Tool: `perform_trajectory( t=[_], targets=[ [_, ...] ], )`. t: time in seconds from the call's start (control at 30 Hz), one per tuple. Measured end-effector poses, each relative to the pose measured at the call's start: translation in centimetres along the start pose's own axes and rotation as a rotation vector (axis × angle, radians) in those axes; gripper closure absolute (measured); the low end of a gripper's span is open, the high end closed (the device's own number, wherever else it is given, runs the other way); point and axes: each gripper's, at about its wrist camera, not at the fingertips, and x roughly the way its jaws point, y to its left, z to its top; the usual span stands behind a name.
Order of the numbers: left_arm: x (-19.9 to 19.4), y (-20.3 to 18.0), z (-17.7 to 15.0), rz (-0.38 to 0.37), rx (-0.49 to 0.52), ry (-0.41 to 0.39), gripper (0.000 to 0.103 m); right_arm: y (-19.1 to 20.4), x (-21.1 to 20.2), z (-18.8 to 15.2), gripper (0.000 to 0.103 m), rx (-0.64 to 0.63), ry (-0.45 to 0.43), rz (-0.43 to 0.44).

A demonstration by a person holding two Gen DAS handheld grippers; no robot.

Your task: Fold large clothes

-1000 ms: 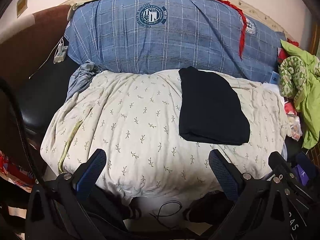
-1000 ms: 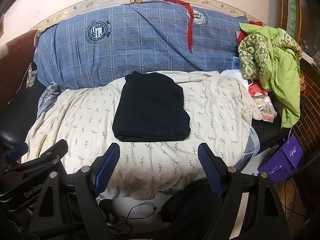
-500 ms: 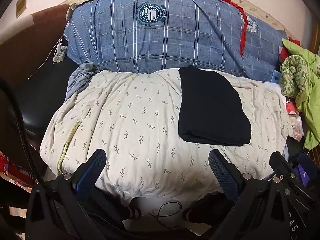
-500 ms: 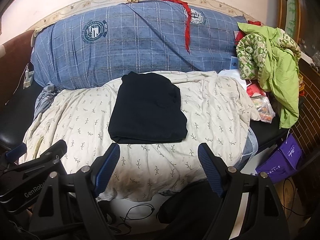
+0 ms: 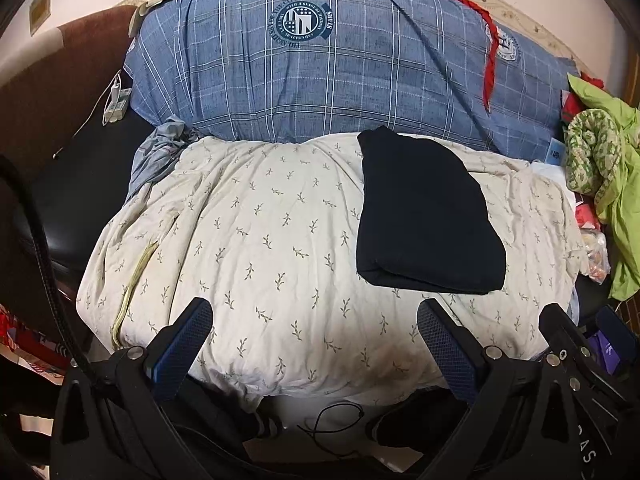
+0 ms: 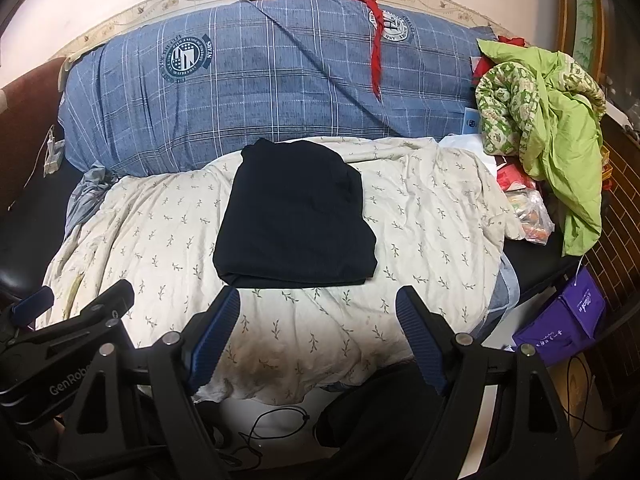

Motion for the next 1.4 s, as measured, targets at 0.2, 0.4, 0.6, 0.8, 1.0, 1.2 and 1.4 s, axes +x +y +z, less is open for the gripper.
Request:
perform_trajectory(
  t=[0.2,0.4,0.6,0.8,1.0,1.2,1.4],
  targets=[
    [0.16,0.01,0.27,0.0,0.0,0.004,0.001,0.04,0.18,0.2,0.023,-0.001,0.002,0.002],
    [0.35,0.09,0.54,0.001,0.001,0.006,0.001,0.15,0.43,0.46,0.023,-0.002,0.003,0.006],
    [0.44,0.16,0.49,0.002,-0.004,0.009,0.001,0.29,0.72,0.58,0.023,-0.002,0.007,0.007],
    [0.45,0.17,0.5,0.002,-0.003,0.009,0.001,0.35,0.7,0.48,0.023,-0.003,0.007,0.007],
    [0.45,0.16,0.45,0.003,-0.004,0.01,0.001,0.37,0.68,0.5,0.023,-0.003,0.007,0.007],
    [0.51,0.17,0.31,0.004,-0.005,0.013,0.001,0.3,0.7,0.59,0.023,-0.002,0.008,0.006],
    [0.77,0.29,0.13,0.002,-0.006,0.021,0.001,0.76,0.76,0.1,0.023,0.0,0.012,0.004]
  ],
)
